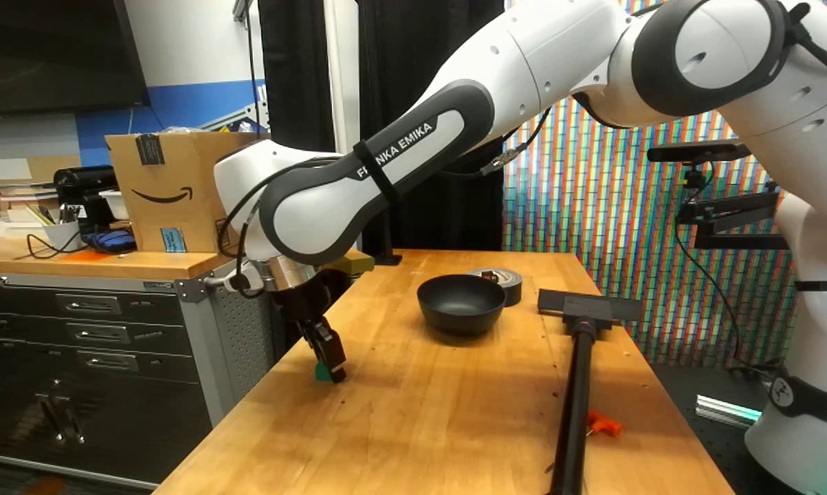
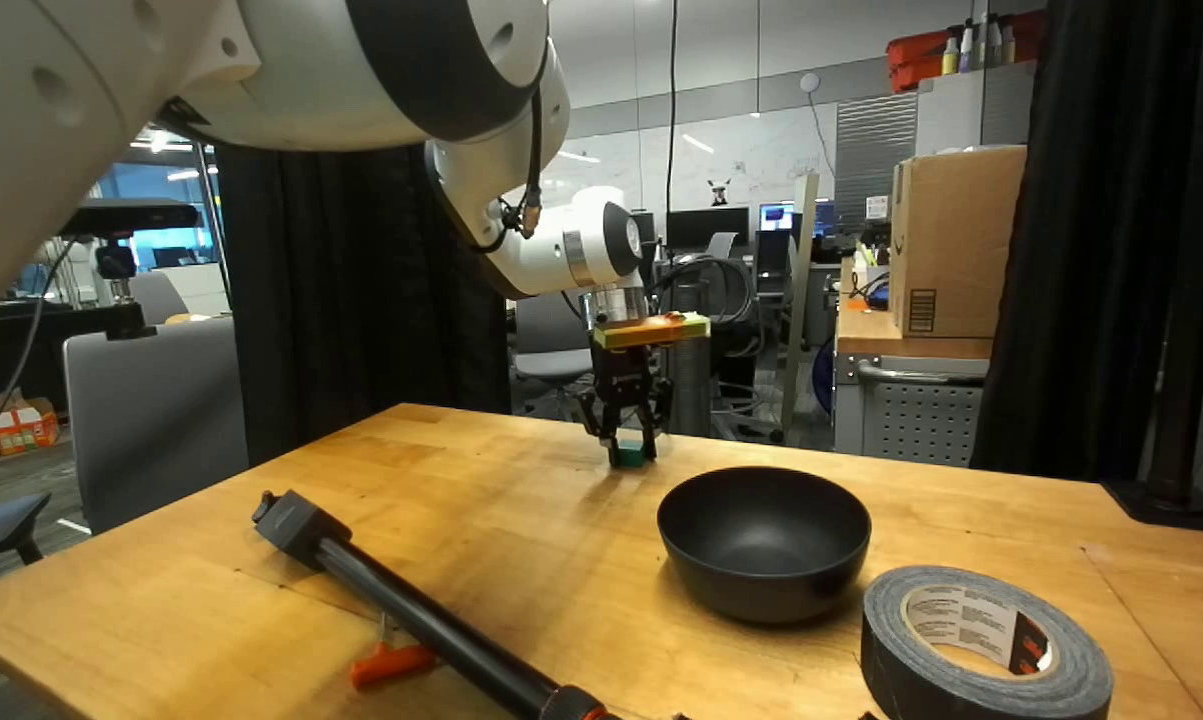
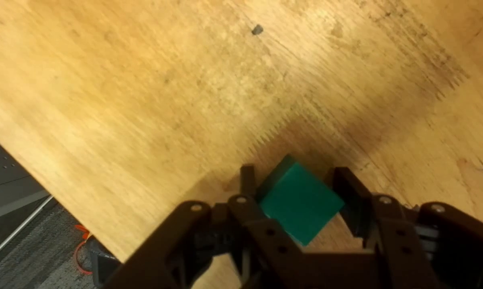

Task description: Move the green block to the right

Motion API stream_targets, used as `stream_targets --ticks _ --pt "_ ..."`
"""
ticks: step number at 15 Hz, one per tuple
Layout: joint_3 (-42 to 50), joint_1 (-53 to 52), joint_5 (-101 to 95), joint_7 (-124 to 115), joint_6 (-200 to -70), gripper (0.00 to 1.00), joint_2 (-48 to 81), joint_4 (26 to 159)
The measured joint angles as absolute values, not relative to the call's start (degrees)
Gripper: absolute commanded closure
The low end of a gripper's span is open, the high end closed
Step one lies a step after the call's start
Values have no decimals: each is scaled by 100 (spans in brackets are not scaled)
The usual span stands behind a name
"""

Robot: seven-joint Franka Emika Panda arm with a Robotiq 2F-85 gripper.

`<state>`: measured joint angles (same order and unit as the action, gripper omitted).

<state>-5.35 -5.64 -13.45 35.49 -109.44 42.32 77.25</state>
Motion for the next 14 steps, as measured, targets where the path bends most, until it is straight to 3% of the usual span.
stream_targets --ticks 14 --pt "-310 -111 -1345 3547 -10951 73 4112 7738"
